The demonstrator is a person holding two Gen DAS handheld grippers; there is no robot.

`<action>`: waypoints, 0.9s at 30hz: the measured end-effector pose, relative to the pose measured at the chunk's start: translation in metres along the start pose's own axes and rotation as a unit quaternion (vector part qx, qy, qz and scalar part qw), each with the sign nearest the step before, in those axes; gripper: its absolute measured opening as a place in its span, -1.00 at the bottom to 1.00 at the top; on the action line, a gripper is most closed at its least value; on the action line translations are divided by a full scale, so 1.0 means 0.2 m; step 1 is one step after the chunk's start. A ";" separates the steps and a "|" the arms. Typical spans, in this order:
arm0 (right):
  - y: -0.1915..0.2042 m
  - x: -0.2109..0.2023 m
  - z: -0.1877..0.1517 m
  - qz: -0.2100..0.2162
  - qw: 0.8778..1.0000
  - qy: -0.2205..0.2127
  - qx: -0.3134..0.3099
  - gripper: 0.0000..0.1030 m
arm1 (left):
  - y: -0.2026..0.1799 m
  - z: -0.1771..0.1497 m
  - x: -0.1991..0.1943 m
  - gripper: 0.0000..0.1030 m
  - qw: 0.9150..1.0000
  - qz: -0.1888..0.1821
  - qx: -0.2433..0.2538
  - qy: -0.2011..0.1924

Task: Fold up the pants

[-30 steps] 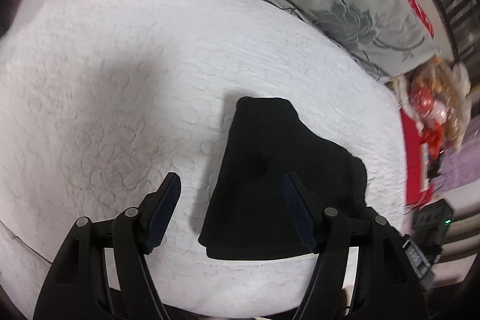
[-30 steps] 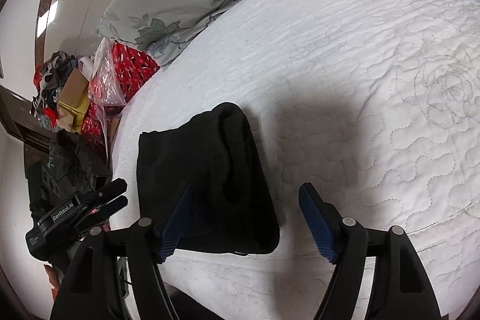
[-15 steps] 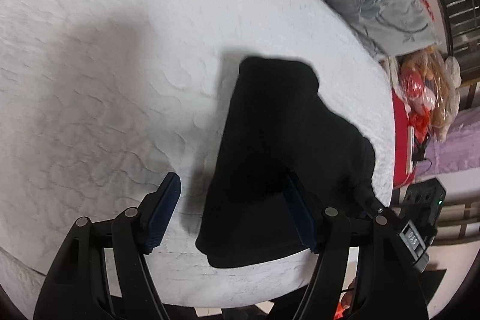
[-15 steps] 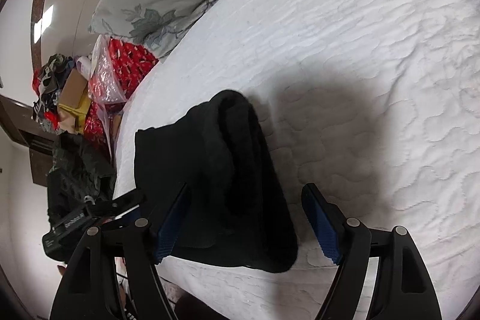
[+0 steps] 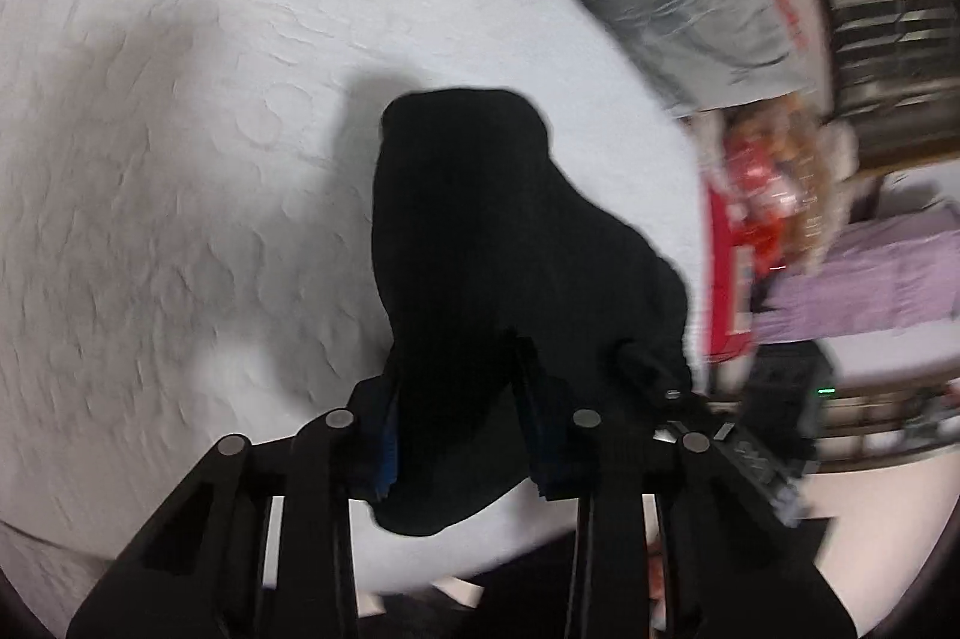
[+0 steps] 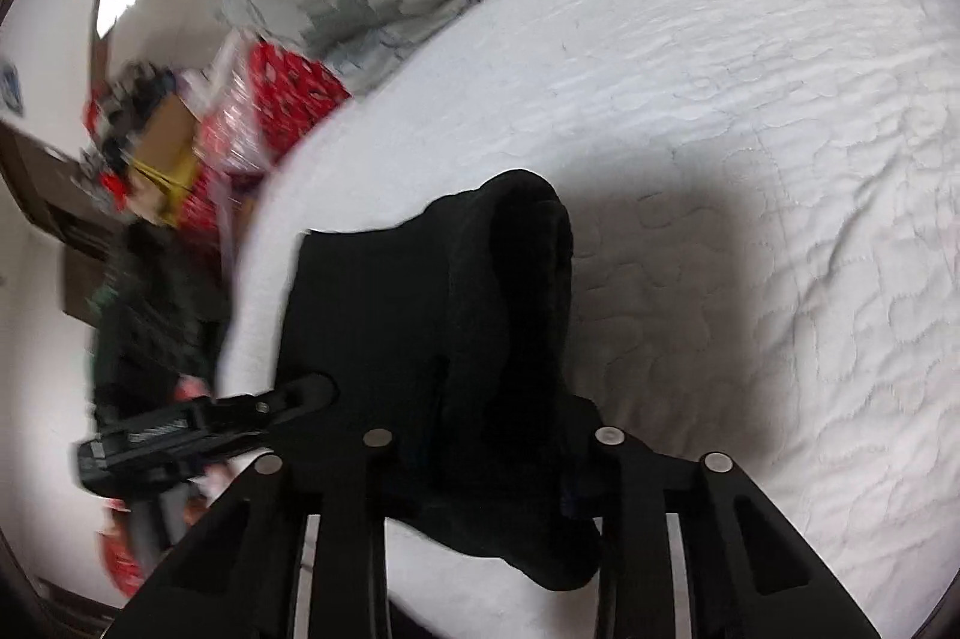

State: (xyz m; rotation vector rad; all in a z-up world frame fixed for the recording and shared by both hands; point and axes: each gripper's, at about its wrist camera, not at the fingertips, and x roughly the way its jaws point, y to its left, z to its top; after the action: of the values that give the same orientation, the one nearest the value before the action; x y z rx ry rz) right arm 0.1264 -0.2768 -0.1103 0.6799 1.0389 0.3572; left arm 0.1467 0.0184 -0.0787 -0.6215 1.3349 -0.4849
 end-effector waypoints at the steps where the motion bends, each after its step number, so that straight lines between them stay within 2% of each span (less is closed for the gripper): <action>1: 0.00 -0.04 -0.01 0.013 1.000 0.000 0.002 -0.45 | 0.01 -0.02 -0.02 -0.42 1.000 -0.002 -0.003 0.001; 2: 0.00 -0.06 -0.03 0.020 1.000 0.001 0.004 -0.45 | 0.02 -0.05 -0.03 -0.42 1.000 0.003 -0.001 0.001; 4: -0.05 -0.09 -0.08 0.036 0.999 0.018 0.016 -0.45 | 0.03 -0.09 0.00 -0.42 0.999 0.052 0.017 -0.001; 5: -0.07 -0.08 -0.10 0.031 0.999 0.023 0.019 -0.44 | 0.05 -0.10 0.03 -0.42 0.996 0.082 0.022 0.000; 6: -0.09 -0.06 -0.13 0.013 0.999 0.031 0.014 -0.38 | 0.07 -0.10 0.07 -0.41 0.995 0.097 0.021 0.009; 7: -0.11 -0.03 -0.15 -0.019 0.999 0.040 0.001 -0.31 | 0.08 -0.11 0.08 -0.41 0.995 0.098 0.015 0.011; 8: -0.12 -0.01 -0.17 -0.030 0.999 0.042 -0.001 -0.18 | 0.09 -0.12 0.07 -0.40 0.995 0.096 0.009 0.005; 9: -0.13 -0.01 -0.18 -0.031 0.999 0.040 0.003 -0.10 | 0.08 -0.12 0.05 -0.40 0.996 0.094 0.012 0.000; 11: -0.13 -0.05 -0.18 -0.020 0.999 0.030 0.015 -0.10 | 0.04 -0.14 0.01 -0.40 0.994 0.100 0.032 -0.009; 12: -0.13 -0.08 -0.18 -0.015 0.999 0.025 0.014 -0.06 | 0.00 -0.14 -0.01 -0.31 0.992 0.113 0.055 -0.016; 13: -0.13 -0.11 -0.17 -0.014 1.000 0.015 0.012 0.07 | -0.03 -0.15 -0.01 -0.20 0.989 0.124 0.072 -0.019; 14: -0.12 -0.15 -0.16 -0.017 1.000 -0.002 0.008 0.18 | -0.06 -0.15 -0.01 0.08 0.987 0.135 0.089 -0.023; 15: -0.12 -0.17 -0.15 -0.019 1.000 -0.011 0.009 0.37 | -0.09 -0.15 -0.01 0.22 0.983 0.147 0.108 -0.030; 16: -0.13 -0.18 -0.15 -0.020 1.000 -0.017 0.012 0.43 | -0.12 -0.13 0.00 0.23 0.978 0.161 0.126 -0.038; 18: -0.14 -0.18 -0.14 -0.021 0.999 -0.019 0.020 0.43 | -0.15 -0.11 0.03 0.23 0.972 0.180 0.148 -0.040; 22: -0.13 -0.10 -0.15 -0.041 0.999 -0.011 0.005 0.43 | -0.15 -0.07 0.16 0.23 0.968 0.195 0.155 -0.010; 24: -0.12 -0.07 -0.16 -0.041 0.999 -0.008 0.003 0.43 | -0.14 -0.07 0.21 0.23 0.969 0.194 0.153 0.003; 27: -0.13 -0.04 -0.18 -0.039 0.999 -0.009 -0.002 0.43 | -0.11 -0.07 0.22 0.23 0.976 0.172 0.131 0.001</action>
State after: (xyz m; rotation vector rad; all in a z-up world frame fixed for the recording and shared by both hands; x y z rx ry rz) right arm 0.0903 -0.2891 -0.1343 0.6363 1.0449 0.2848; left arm 0.1411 -0.0286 -0.0989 -0.1660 1.3200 -0.3698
